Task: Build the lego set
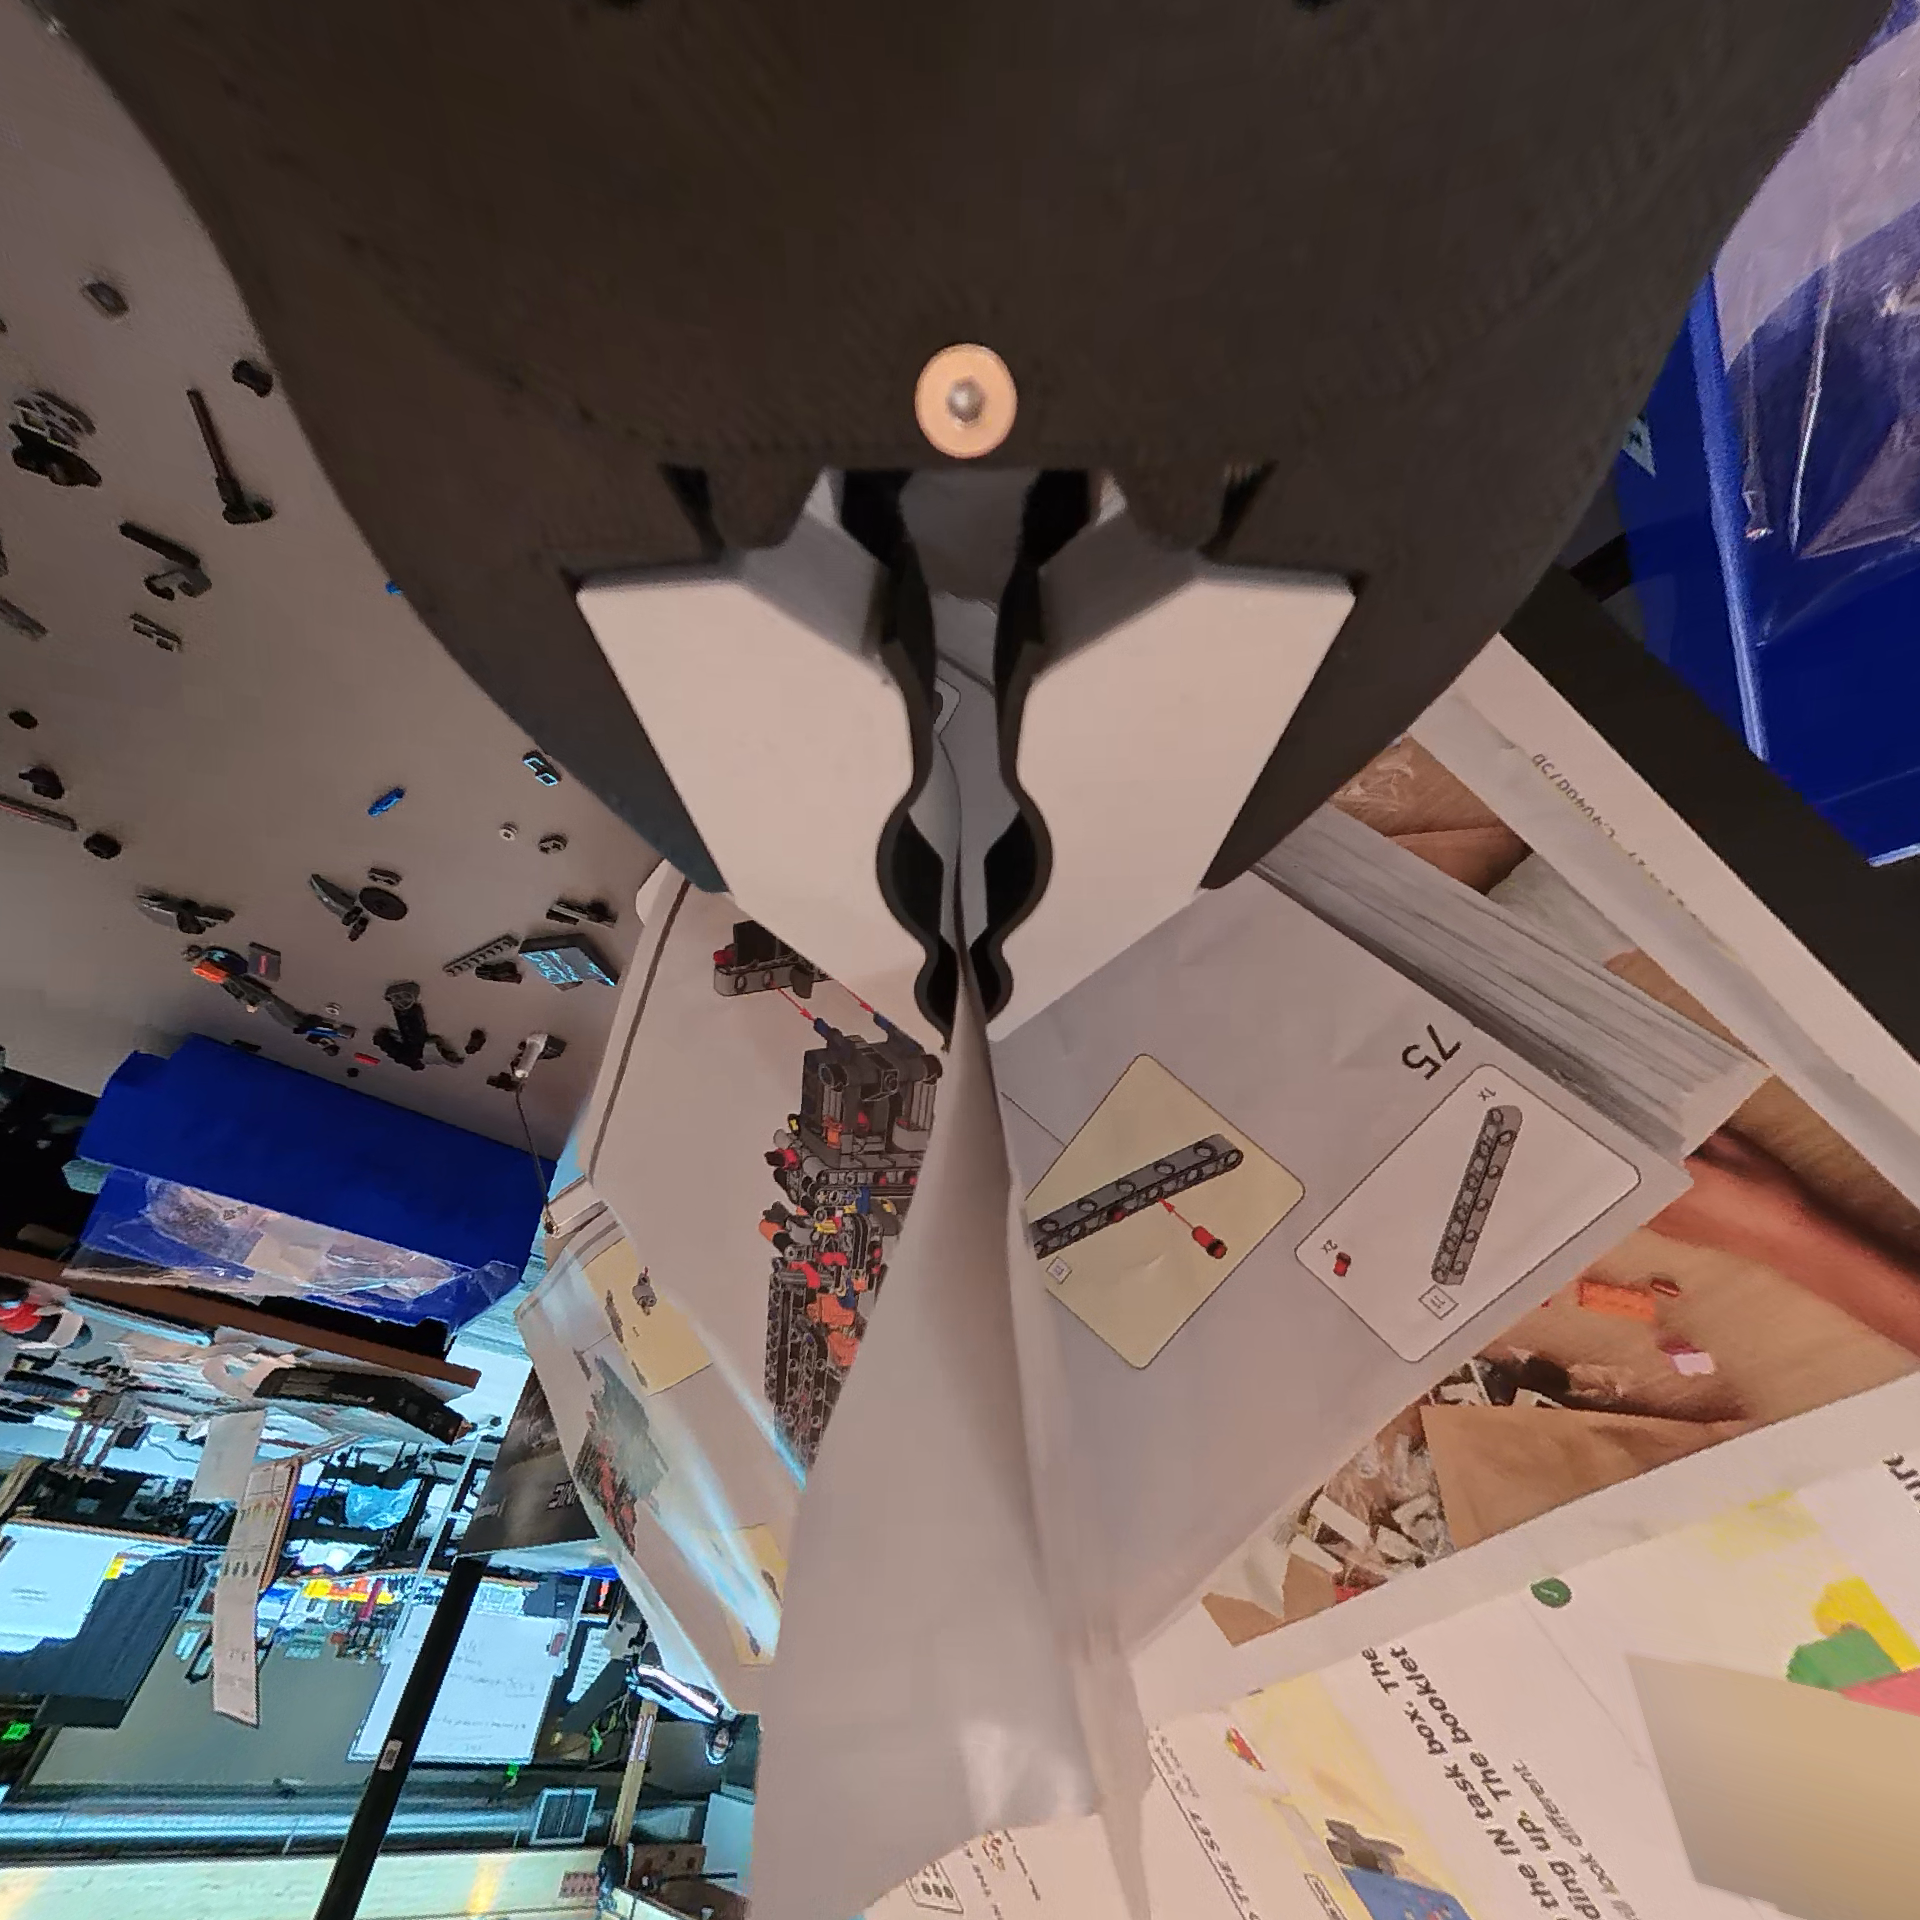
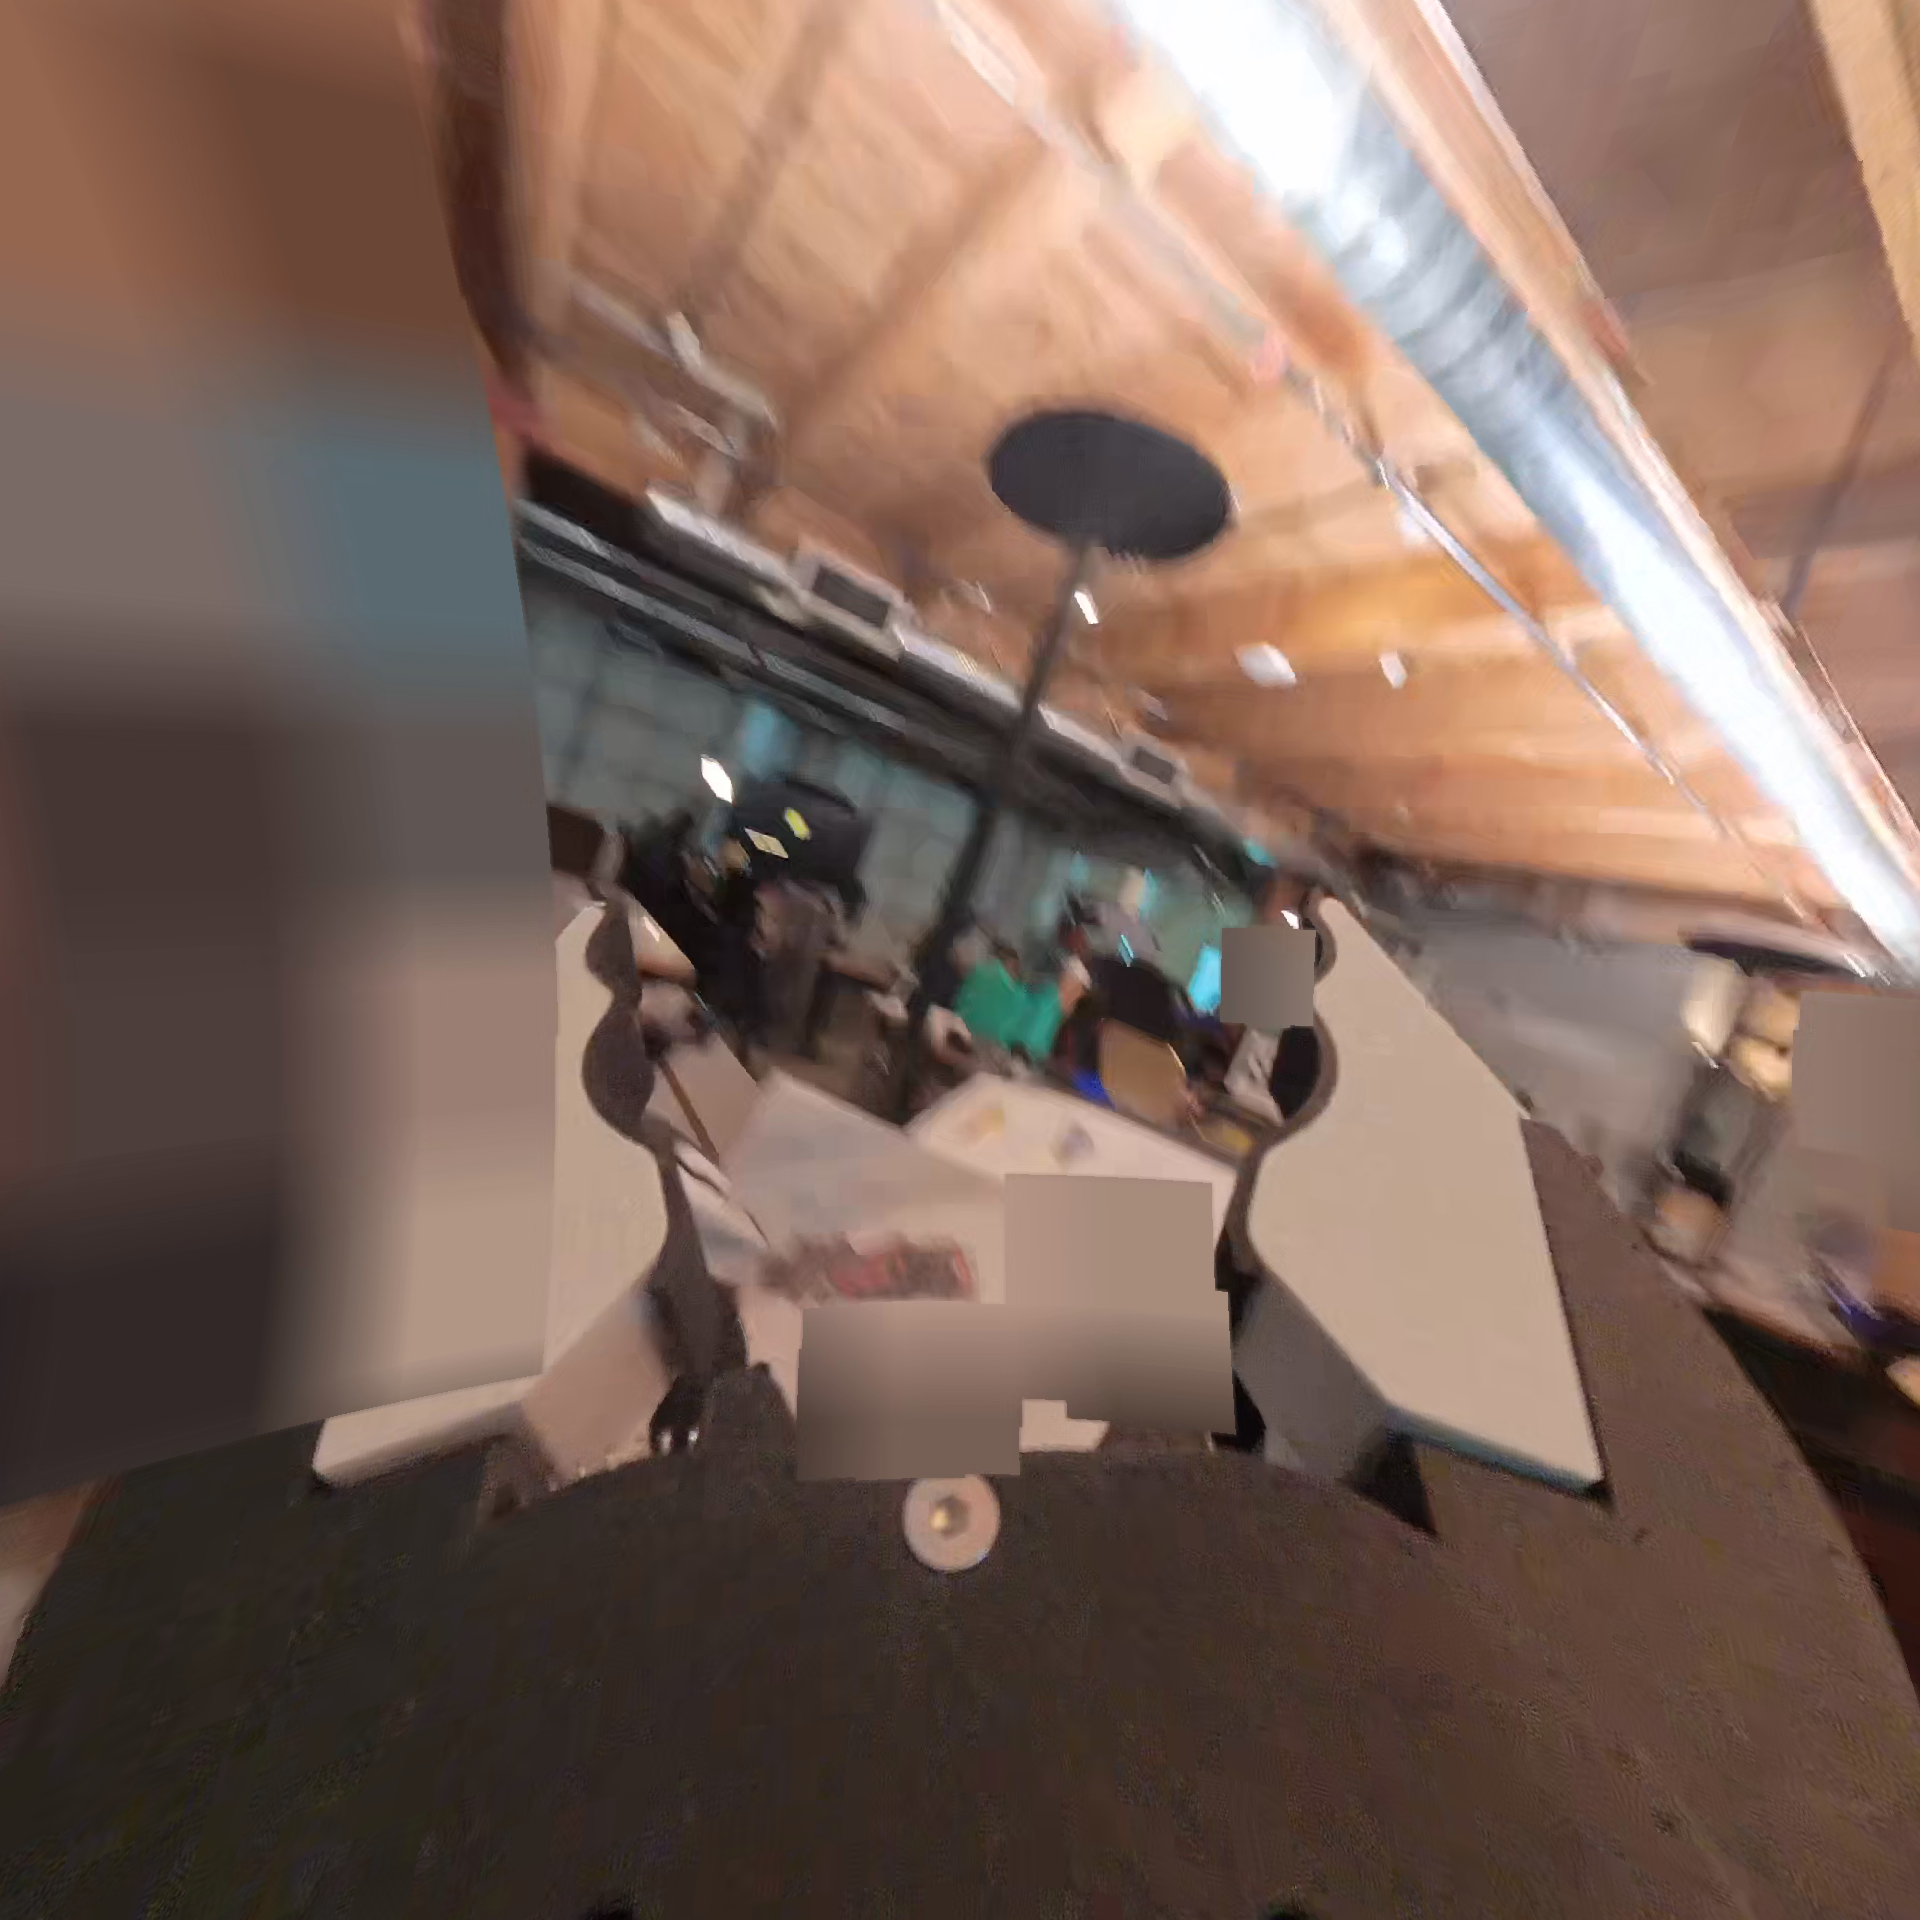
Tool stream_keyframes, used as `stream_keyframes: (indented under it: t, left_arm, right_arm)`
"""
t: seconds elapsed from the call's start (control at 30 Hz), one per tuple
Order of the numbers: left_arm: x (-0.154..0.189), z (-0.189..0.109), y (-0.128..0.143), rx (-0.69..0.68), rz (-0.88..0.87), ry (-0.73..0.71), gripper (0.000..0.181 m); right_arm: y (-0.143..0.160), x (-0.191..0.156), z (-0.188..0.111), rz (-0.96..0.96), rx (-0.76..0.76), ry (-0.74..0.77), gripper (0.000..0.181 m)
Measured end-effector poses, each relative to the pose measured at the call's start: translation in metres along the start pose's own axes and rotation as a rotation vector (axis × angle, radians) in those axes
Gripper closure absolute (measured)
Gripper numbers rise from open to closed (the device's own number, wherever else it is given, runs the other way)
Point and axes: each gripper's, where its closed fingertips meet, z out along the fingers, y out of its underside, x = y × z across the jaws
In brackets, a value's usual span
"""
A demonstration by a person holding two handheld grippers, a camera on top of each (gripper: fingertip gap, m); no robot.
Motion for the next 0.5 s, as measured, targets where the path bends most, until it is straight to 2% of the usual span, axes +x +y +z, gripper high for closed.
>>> stream_keyframes:
  t: [0.03,0.13,0.2,0.23,0.37,0.5]
  left_arm:
    - [0.0,0.0,0.0,0.001,-0.002,0.001,0.181]
    - [-0.002,0.0,0.001,0.0,-0.004,-0.003,0.181]
    - [-0.004,-0.001,0.001,0.004,-0.003,-0.011,0.181]
    - [-0.005,-0.002,0.001,0.006,0.001,-0.018,0.181]
    - [-0.01,-0.005,-0.003,0.021,0.03,-0.056,0.181]
    - [-0.013,-0.006,-0.003,0.016,0.052,-0.079,0.181]
  right_arm:
    - [0.031,0.021,0.003,-0.007,-0.095,0.04,0.063]
    - [0.138,0.076,0.007,-0.024,-0.46,0.16,0.051]
    - [0.197,0.099,0.003,-0.079,-0.643,0.196,0.055]
    - [0.223,0.108,0.002,-0.093,-0.715,0.206,0.051]
    - [0.294,0.14,-0.005,-0.18,-0.915,0.25,0.049]
    - [0.332,0.154,-0.008,-0.185,-1.017,0.25,0.058]
